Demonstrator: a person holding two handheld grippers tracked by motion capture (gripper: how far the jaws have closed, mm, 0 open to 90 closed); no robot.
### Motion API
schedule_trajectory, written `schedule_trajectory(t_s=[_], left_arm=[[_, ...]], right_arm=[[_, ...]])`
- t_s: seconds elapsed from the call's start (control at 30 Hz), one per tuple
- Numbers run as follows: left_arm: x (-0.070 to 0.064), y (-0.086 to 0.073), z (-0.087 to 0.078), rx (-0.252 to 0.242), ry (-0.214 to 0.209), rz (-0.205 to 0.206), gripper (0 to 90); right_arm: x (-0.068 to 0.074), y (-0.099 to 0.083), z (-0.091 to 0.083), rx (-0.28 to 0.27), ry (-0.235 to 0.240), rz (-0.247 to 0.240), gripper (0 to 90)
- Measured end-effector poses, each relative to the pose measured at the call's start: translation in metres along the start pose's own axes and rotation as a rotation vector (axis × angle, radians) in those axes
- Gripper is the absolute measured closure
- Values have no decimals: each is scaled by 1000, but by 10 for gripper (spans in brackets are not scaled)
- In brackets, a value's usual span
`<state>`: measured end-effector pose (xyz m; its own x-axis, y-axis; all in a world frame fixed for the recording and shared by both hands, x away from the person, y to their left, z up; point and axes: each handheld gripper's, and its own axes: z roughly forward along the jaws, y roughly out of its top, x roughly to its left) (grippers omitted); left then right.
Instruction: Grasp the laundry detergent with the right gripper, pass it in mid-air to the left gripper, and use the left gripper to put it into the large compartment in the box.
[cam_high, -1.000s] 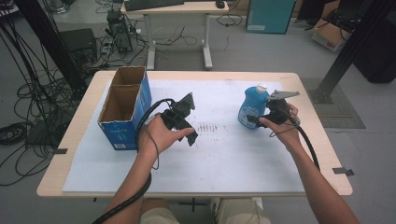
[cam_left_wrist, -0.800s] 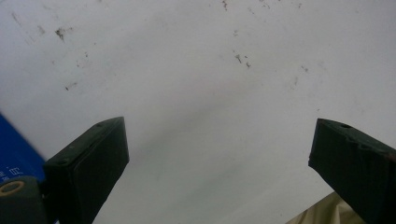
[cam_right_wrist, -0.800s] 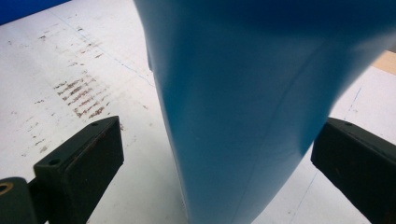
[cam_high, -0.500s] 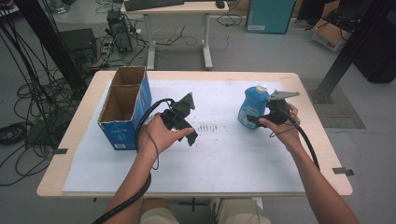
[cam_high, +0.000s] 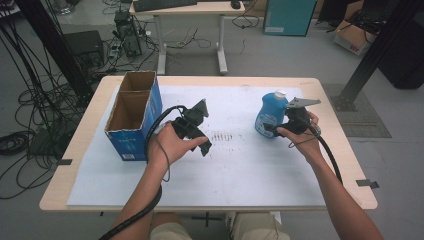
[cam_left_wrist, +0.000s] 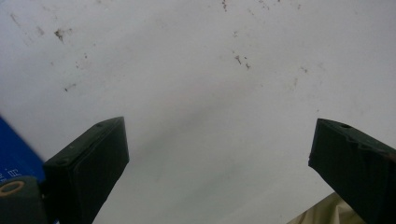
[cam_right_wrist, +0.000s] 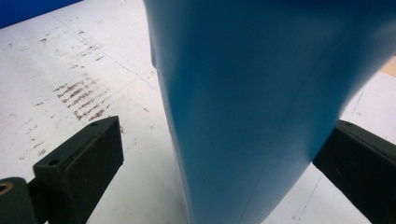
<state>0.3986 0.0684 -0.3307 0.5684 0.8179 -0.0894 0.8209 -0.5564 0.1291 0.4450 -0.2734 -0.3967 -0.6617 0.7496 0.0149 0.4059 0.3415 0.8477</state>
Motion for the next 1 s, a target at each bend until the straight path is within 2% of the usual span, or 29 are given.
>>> schedule_trajectory(t_s=[1.0], left_arm=[[-1, 1, -2, -3, 1, 2, 52]], right_arm=[[-1, -1, -1, -30, 1, -6, 22]])
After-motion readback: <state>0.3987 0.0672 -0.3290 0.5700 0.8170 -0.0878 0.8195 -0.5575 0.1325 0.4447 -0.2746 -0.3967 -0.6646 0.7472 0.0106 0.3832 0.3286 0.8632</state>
